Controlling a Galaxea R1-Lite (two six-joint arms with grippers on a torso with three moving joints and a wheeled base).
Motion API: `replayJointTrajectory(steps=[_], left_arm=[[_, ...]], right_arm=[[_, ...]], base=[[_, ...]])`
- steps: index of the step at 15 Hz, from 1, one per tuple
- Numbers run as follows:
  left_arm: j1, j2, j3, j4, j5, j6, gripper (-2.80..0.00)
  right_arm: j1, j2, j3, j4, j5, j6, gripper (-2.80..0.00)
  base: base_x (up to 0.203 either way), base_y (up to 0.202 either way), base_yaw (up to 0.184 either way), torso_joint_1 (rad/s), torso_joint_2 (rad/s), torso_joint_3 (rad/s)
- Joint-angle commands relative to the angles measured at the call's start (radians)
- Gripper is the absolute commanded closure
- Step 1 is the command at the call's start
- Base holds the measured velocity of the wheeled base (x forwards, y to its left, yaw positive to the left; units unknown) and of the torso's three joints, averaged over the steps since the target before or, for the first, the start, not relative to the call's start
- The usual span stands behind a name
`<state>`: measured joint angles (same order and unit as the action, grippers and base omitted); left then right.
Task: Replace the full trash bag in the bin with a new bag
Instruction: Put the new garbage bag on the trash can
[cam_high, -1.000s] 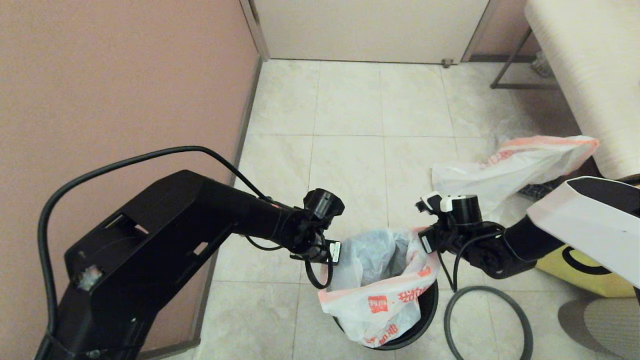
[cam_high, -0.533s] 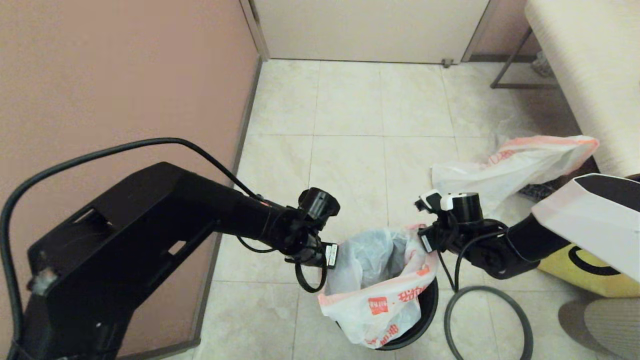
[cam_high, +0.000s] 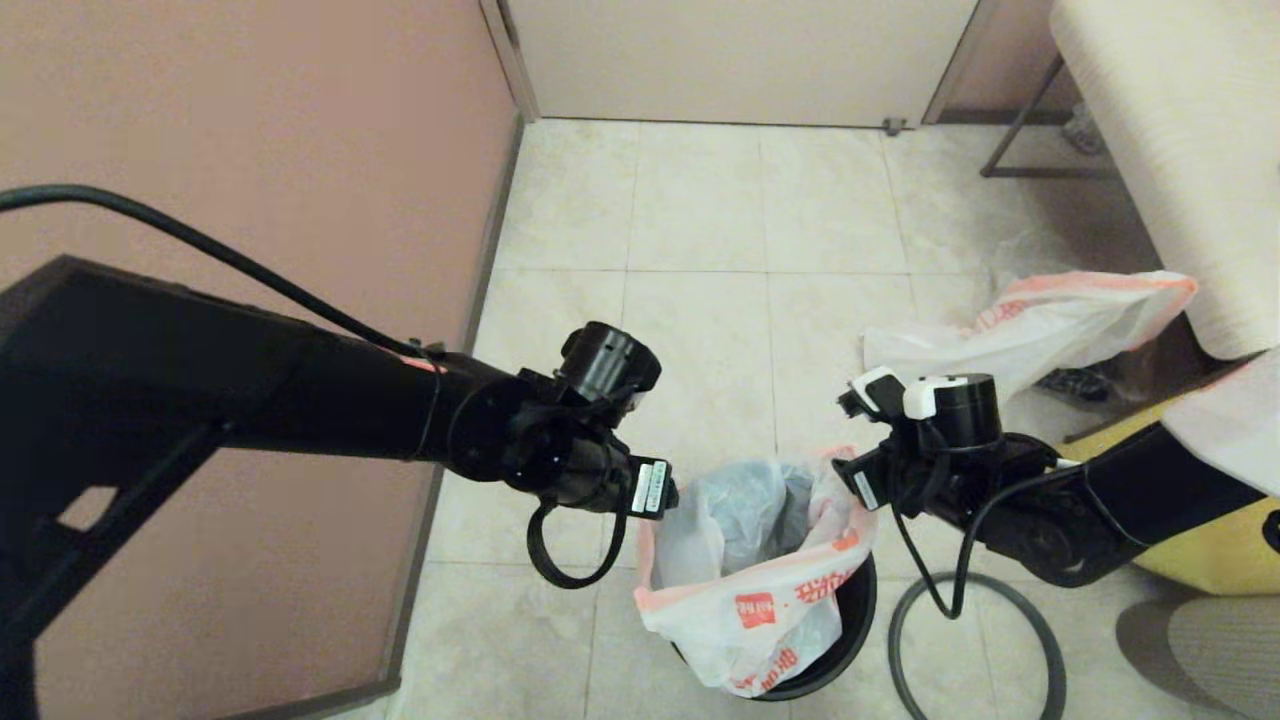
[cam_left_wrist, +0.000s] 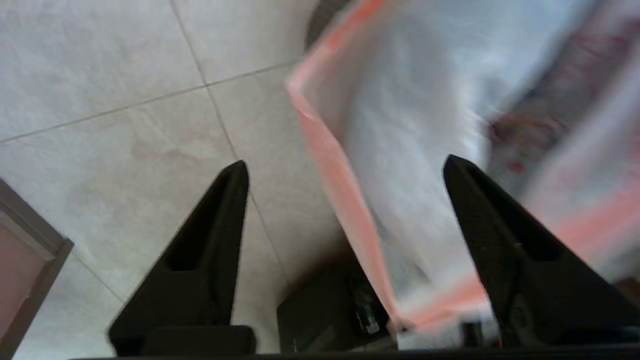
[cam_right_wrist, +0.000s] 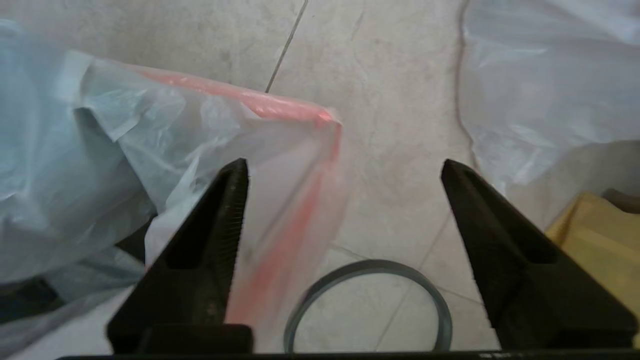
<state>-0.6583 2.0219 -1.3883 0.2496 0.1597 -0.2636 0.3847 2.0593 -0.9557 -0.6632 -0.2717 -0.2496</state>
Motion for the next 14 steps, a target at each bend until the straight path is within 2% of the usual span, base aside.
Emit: replayJointTrajectory(steps=[1,2,3,4,7,11,12,14], left_arm=[[-0.017,-0.077,-0.001,0.023,0.001,-0.002,-2.8],[-0.018,-0.091,-0.001,0.026,0.0,-0.001,-2.8],[-0.018,-0.098,0.0,0.027,0.001,0.0,-2.8],[-0.018,-0.1,0.0,0.027,0.001,-0.001,0.0],[-0.007,-0.107,-0.019,0.025,0.002,-0.002,0.0],[0.043,-0.087,-0.071,0.036,0.017,-0.006,0.0],[0.047,-0.08,-0.077,0.036,0.028,-0.006,0.0],[0.043,-0.057,-0.081,0.036,0.049,-0.005,0.0]], right_arm=[[0.006,-0.078,0.025,-0.004,-0.001,0.0,-2.8],[0.011,-0.107,0.031,-0.004,0.001,0.009,-2.8],[0.028,-0.135,0.035,-0.001,0.01,0.03,0.0],[0.059,-0.149,0.037,0.005,0.018,0.041,0.0],[0.139,-0.136,-0.004,0.046,0.017,0.048,0.0],[0.24,-0.073,-0.098,0.221,0.01,0.104,0.0],[0.265,-0.068,-0.093,0.261,-0.003,0.133,0.0],[0.319,-0.044,-0.087,0.379,-0.024,0.256,0.0]], base=[[0.0,0.0,0.0,0.0,0.0,0.0],[0.0,0.0,0.0,0.0,0.0,0.0],[0.0,0.0,0.0,0.0,0.0,0.0],[0.0,0.0,0.0,0.0,0.0,0.0],[0.0,0.0,0.0,0.0,0.0,0.0],[0.0,0.0,0.0,0.0,0.0,0.0],[0.0,0.0,0.0,0.0,0.0,0.0],[0.0,0.0,0.0,0.0,0.0,0.0]])
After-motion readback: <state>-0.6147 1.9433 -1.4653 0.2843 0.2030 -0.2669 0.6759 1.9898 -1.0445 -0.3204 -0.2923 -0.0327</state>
